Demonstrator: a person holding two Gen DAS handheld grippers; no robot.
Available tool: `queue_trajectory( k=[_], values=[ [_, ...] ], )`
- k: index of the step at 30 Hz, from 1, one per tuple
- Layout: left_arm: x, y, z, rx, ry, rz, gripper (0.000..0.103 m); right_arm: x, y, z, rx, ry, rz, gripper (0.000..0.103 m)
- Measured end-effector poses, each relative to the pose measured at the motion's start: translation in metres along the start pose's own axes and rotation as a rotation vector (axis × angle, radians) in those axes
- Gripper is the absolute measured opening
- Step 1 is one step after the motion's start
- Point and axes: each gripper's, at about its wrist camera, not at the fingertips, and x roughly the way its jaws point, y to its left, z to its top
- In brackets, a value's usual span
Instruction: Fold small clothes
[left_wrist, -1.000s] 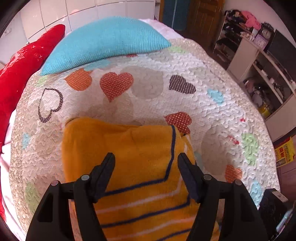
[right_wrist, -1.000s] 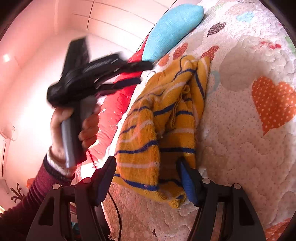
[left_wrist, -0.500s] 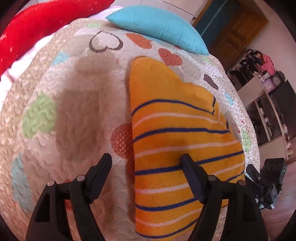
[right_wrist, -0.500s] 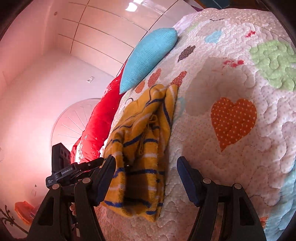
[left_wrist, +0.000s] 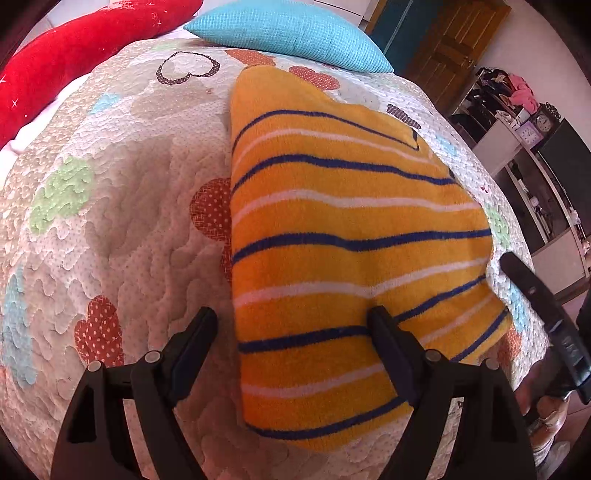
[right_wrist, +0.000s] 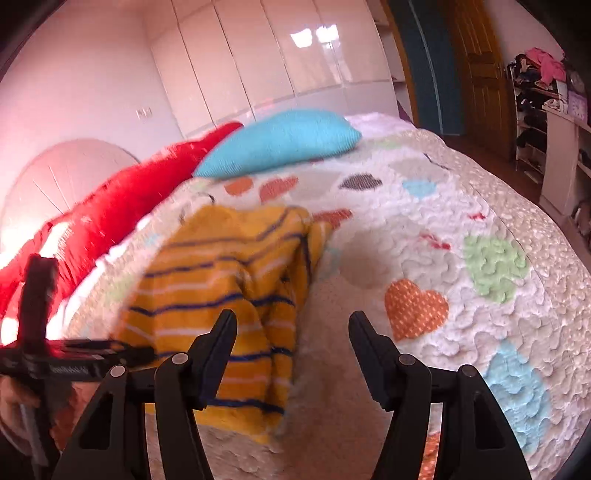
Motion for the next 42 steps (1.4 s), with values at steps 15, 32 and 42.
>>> queue_trajectory(
  k=[15,32,42],
  values=[
    [-0.002,-0.014,-0.010,0.042,-0.007,0.065,0.083,0.070,-0.057,0.015,0.463,0.075,0.403,0.041],
    [0.006,-0.013,-0.006,0.000,0.006,0.123,0.098,0.049,-0.068,0.047,0.346,0.017,0.303,0.003],
    [-0.004,-0.008,-0.018,0.020,-0.042,0.106,0.098,0.088,-0.035,0.015,0.340,0.149,0.411,0.020]
  ],
)
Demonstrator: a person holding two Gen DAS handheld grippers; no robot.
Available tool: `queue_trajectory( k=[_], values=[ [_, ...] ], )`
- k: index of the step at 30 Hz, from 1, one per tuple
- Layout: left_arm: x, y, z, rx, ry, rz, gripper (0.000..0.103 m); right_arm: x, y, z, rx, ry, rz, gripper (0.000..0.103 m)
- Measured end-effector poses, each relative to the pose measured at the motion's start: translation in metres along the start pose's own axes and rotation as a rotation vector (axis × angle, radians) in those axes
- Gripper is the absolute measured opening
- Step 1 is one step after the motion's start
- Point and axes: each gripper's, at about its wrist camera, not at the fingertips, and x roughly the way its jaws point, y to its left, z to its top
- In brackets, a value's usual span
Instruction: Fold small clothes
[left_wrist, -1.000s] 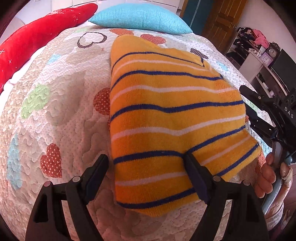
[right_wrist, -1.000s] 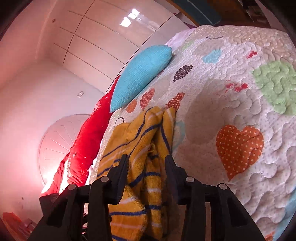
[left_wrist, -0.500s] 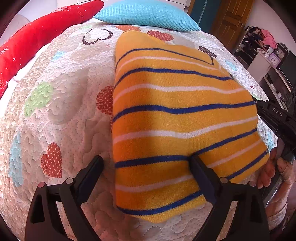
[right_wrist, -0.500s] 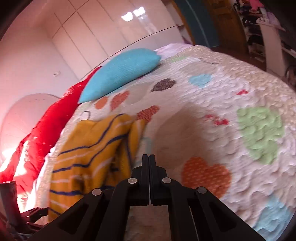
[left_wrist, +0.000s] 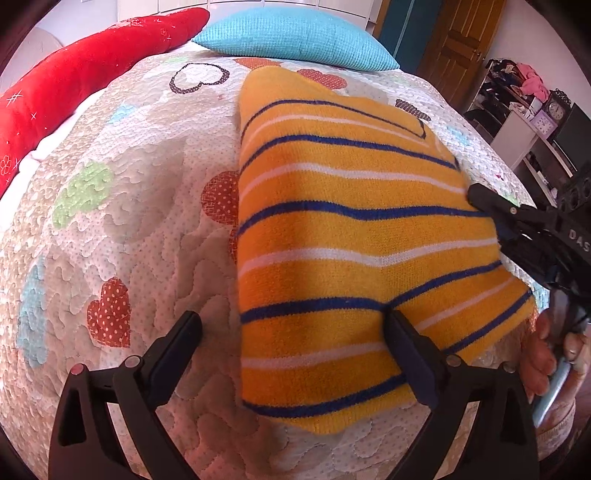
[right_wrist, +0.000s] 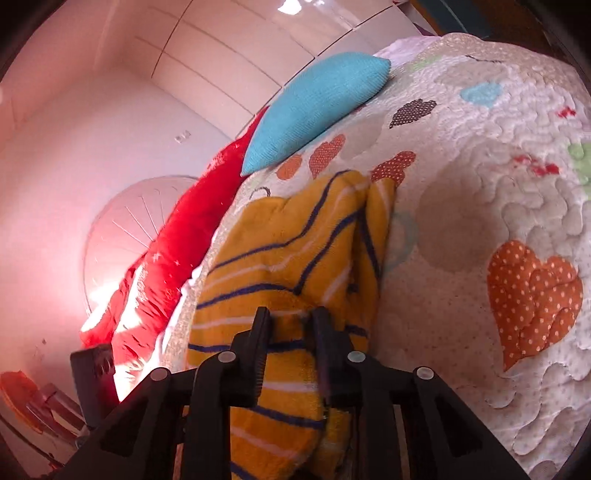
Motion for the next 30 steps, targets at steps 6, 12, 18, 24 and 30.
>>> queue_trajectory(
  k=[6,12,18,24,30],
  values=[
    [-0.021,0.013,-0.025,0.051,-0.063,-0.038,0.098,-0.020,-0.028,-0.002,0.088,-0.101,-0.191,0.049],
    [-0.017,0.014,-0.061,0.153,-0.112,0.007,0.098,-0.027,-0.047,-0.008,0.172,-0.167,-0.072,0.048],
    [-0.012,0.018,-0.060,0.145,-0.128,-0.024,0.103,-0.029,-0.043,-0.010,0.159,-0.181,-0.120,0.048],
    [-0.013,0.025,-0.061,0.122,-0.162,-0.074,0.103,-0.031,-0.035,-0.016,0.133,-0.173,-0.214,0.048],
    [-0.014,0.025,-0.062,0.118,-0.168,-0.081,0.103,-0.044,-0.031,-0.034,0.176,-0.222,-0.244,0.048]
  ],
)
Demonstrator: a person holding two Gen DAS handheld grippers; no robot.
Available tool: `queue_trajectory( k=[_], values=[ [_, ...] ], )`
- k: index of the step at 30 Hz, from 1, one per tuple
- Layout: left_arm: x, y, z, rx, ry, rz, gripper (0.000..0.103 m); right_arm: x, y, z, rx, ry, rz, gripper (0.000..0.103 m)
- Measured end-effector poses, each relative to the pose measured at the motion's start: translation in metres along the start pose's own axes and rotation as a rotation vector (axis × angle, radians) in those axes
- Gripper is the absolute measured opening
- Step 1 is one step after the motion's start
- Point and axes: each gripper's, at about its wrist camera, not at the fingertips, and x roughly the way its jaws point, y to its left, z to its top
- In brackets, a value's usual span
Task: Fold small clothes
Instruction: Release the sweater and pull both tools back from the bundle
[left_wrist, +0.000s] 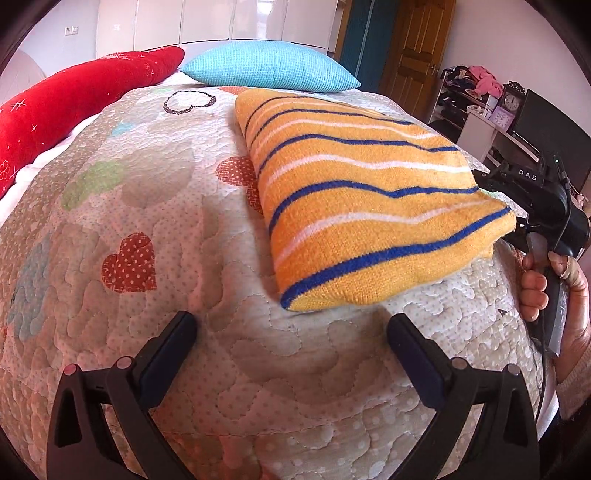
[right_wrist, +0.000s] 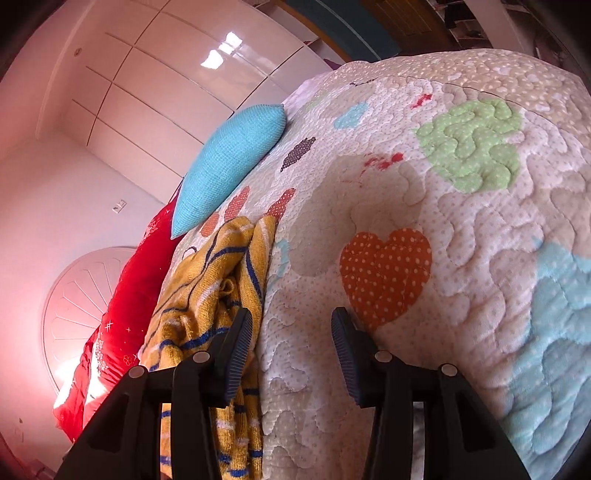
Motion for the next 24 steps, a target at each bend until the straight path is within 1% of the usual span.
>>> queue_trajectory(
  k=[5,9,16,24],
  values=[
    [-0.002,0.001,-0.003,-0.007,-0.008,-0.010,0.103,-0.023,-0.011,-0.016,0.065,-0.041,0.062,0.048],
    [-0.003,0.003,-0.003,-0.015,-0.014,-0.020,0.103,-0.029,-0.016,-0.019,0.091,-0.056,0.100,0.048],
    [-0.004,0.002,-0.004,-0.013,-0.014,-0.018,0.103,-0.028,-0.012,-0.020,0.072,-0.057,0.069,0.048],
    [-0.005,-0.001,-0.004,-0.004,-0.010,-0.003,0.103,-0.026,-0.009,-0.021,0.064,-0.066,0.058,0.048]
  ],
)
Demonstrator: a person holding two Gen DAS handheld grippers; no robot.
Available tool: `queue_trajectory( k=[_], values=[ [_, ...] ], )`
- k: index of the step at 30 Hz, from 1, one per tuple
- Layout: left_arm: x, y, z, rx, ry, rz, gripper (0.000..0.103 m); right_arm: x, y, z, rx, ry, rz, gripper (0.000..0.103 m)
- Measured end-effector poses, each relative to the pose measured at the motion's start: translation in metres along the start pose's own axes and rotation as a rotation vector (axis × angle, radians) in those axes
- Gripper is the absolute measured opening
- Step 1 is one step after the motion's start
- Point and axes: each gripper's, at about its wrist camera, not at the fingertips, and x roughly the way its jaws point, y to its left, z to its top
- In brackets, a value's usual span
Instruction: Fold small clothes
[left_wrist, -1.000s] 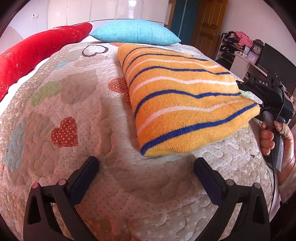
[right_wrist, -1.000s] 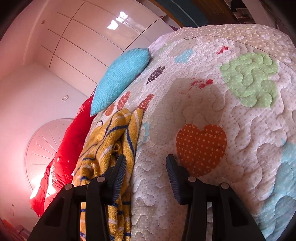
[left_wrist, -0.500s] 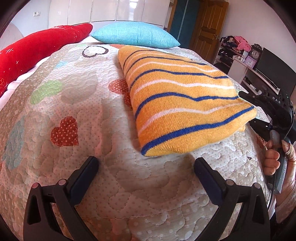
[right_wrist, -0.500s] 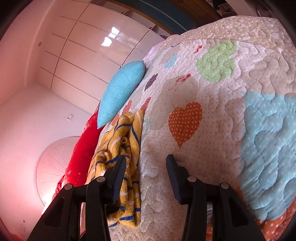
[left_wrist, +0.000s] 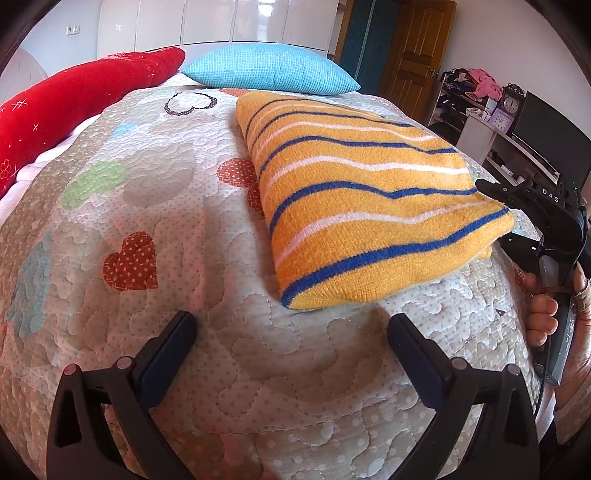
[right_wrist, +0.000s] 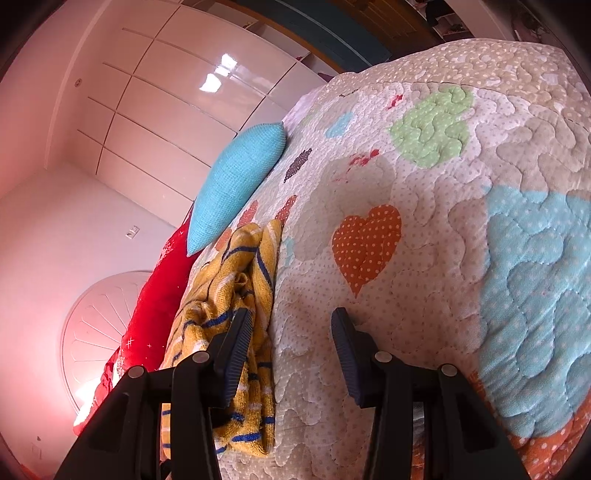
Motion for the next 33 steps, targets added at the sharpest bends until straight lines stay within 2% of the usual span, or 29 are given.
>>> queue_trajectory(
  k=[4,8,11,14,16,20,22,24,26,29,33],
  values=[
    [0.000,0.001,0.000,-0.002,-0.001,-0.002,0.103,0.002,-0.002,0.002,0.015,-0.005,0.020,0.049],
    [0.000,0.000,0.001,0.000,0.000,0.008,0.103,-0.003,-0.012,0.004,0.079,-0.024,0.084,0.049],
    [0.001,-0.002,0.001,0.010,0.007,0.026,0.103,-0.001,-0.014,0.009,0.087,0.032,0.101,0.049],
    [0.000,-0.003,0.001,0.012,0.006,0.039,0.103,0.005,0.005,0.013,-0.009,0.138,-0.005,0.049],
    [-0.003,-0.002,0.000,0.009,0.001,0.042,0.103,0.002,0.023,0.011,-0.097,0.174,-0.077,0.056],
    [-0.015,0.002,-0.001,-0.036,-0.005,0.066,0.103,-0.029,0.054,0.004,-0.226,0.106,-0.174,0.062],
    [-0.027,0.006,-0.005,-0.075,-0.020,0.064,0.103,-0.048,0.065,-0.003,-0.277,0.044,-0.215,0.075],
    [-0.042,0.004,-0.010,-0.082,-0.055,0.078,0.103,-0.059,0.075,-0.013,-0.338,0.052,-0.269,0.083],
    [-0.058,0.001,-0.013,-0.069,-0.110,0.139,0.103,-0.065,0.081,-0.029,-0.402,0.090,-0.284,0.083],
    [-0.081,-0.004,-0.014,-0.045,-0.218,0.244,0.103,-0.074,0.088,-0.064,-0.497,0.058,-0.366,0.083],
    [-0.104,-0.011,-0.013,-0.023,-0.314,0.338,0.103,-0.078,0.085,-0.095,-0.477,0.066,-0.378,0.084]
  ],
)
